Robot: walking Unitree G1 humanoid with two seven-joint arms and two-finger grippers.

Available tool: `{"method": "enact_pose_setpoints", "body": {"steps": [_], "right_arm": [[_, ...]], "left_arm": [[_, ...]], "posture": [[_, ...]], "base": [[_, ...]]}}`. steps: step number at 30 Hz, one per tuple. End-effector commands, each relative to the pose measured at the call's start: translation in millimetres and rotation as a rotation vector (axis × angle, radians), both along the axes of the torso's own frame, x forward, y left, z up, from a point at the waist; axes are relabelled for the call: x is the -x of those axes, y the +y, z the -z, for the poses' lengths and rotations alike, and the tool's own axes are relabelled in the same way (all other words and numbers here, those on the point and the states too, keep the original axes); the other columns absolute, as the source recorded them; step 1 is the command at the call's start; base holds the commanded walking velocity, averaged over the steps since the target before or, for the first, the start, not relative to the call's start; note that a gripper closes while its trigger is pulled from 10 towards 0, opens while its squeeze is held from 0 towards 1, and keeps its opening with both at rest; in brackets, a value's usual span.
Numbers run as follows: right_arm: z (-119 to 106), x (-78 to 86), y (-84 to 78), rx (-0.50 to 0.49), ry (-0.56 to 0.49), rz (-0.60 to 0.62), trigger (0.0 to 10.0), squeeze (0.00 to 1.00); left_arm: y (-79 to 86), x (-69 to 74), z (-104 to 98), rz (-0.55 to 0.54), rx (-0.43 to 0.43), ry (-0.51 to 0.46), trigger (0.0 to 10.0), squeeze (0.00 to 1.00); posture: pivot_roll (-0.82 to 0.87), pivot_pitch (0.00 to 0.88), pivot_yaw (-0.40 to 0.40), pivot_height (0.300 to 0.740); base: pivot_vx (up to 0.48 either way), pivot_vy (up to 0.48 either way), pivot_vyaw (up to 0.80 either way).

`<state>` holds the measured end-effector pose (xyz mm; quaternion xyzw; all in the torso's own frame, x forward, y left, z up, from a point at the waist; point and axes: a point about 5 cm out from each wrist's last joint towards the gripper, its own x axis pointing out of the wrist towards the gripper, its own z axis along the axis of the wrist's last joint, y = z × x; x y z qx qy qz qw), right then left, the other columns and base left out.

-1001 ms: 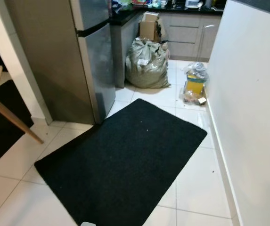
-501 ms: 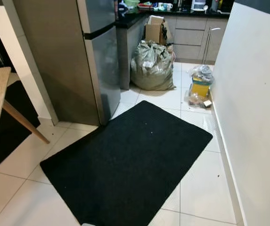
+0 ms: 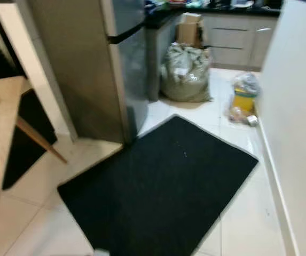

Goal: Restocking fridge

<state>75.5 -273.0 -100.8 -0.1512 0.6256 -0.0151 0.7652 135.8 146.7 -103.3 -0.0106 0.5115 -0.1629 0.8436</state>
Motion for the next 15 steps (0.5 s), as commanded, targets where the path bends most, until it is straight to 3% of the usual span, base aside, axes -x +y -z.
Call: {"method": "enact_pose_setpoints", "body": {"steps": [1,15], "right_arm": [[-0.3,-3.2,1.3,0.004,-0.021,-0.003,10.0,0.00],[0.2,-1.4,1.6,0.008,-0.020,-0.002,10.0,0.00]], "left_arm": [[-1.1,15.0,5.1,-0.004,0.004,0.053,10.0,0.00],[-1.6,15.5,5.3,-0.006,0.003,0.052,10.0,0.00]], "posture": [[-0.05,0.000,-0.007,0.740],[-0.05,0.000,-0.008,0.740]], "base": [[0.292,0.000,0.00],[0.276,0.000,0.00]]}}
